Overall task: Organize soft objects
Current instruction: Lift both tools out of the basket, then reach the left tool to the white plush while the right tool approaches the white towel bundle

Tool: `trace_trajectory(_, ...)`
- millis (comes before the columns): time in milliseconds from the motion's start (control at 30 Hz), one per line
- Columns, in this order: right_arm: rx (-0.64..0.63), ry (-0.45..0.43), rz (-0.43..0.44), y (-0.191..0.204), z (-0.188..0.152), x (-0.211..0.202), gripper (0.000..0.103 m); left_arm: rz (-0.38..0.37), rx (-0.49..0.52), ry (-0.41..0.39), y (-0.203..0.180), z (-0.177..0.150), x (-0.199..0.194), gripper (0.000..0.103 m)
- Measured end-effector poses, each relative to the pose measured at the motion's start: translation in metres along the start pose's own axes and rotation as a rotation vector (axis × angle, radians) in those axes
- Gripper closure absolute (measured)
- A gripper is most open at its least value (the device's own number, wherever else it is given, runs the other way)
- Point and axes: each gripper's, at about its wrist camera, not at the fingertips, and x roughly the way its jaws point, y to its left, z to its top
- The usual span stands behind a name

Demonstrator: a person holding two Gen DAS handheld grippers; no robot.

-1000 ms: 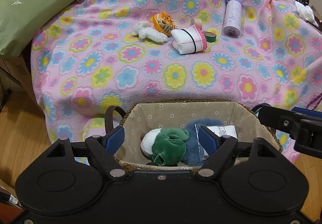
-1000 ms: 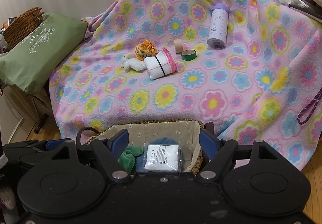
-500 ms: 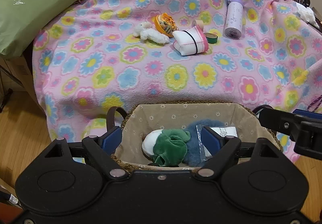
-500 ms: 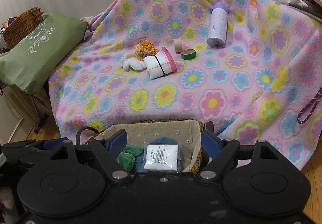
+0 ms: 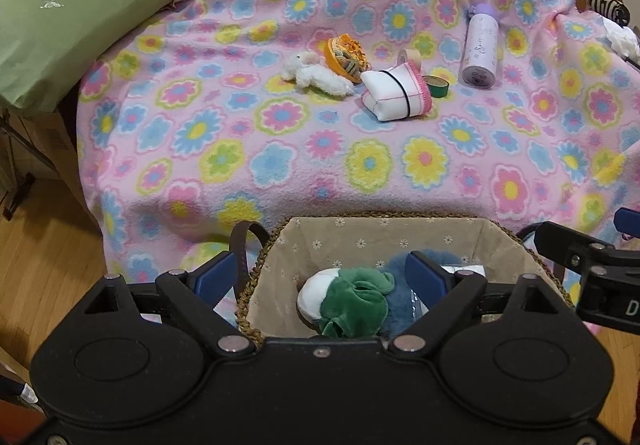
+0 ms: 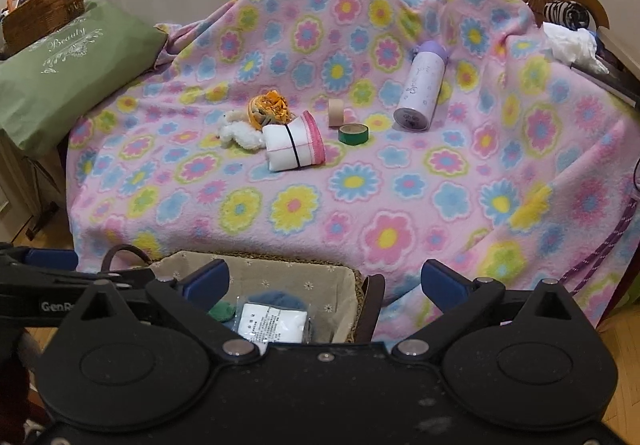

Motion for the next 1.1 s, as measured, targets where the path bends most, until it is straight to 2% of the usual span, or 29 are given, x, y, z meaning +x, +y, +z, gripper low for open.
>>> trace_trajectory(200, -0.026, -0.039, -0.019, 0.000, 0.005, 0.011, 0.000, 0.039, 0.003, -0.005, 0.008, 0.013, 0.011, 0.015)
trace_trajectory(533, -0.085, -0.024, 0.002, 0.001, 0.040, 0.047, 0.000, 0.082, 0.073, -0.055, 0.022, 0.059, 0.040, 0.012)
trace_trajectory(733, -0.119, -0.002, -0.002, -0.002, 0.065, 0.083, 0.000, 0.101, 0.142, -0.096, 0.021, 0.084, 0.073, 0.010)
trace_trajectory(1100, -0.106, 0.073, -0.030, -0.016, 0.100, 0.158, 0.001, 0.069, 0.224, -0.143, 0.015, 0.116, 0.148, 0.010)
